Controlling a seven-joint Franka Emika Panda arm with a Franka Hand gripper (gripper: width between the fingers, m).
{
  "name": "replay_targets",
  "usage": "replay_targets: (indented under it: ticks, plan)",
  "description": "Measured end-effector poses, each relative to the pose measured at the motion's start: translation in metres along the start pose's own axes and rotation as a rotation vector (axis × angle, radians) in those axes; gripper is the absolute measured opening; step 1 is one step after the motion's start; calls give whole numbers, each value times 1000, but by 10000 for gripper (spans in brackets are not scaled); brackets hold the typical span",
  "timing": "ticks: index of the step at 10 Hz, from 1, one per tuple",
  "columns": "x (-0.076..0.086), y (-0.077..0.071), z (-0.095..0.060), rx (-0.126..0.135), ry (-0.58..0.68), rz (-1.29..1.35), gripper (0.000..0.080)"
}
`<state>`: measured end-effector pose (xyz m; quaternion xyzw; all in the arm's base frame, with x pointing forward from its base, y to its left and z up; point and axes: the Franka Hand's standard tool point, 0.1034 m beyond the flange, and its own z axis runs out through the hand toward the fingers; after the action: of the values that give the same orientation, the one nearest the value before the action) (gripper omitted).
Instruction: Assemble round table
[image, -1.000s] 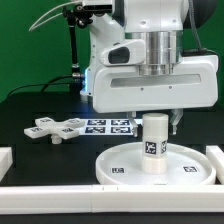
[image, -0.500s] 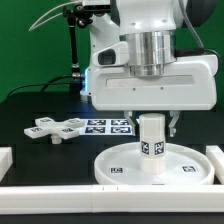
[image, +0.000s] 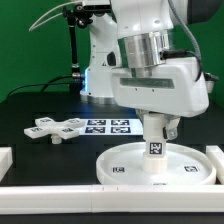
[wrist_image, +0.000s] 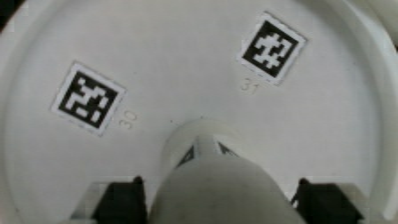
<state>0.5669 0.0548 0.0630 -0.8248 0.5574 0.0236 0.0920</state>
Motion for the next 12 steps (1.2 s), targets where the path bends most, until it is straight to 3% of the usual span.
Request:
replay_targets:
  ticks: [3, 7, 8, 12]
  plan:
    - [-6, 0, 1, -15, -17, 265, 415]
    - [-7, -1, 1, -6, -32, 370, 416]
    - [-7, -1, 1, -5, -32, 335, 598]
    - [-11, 0, 2, -10, -37, 71, 647]
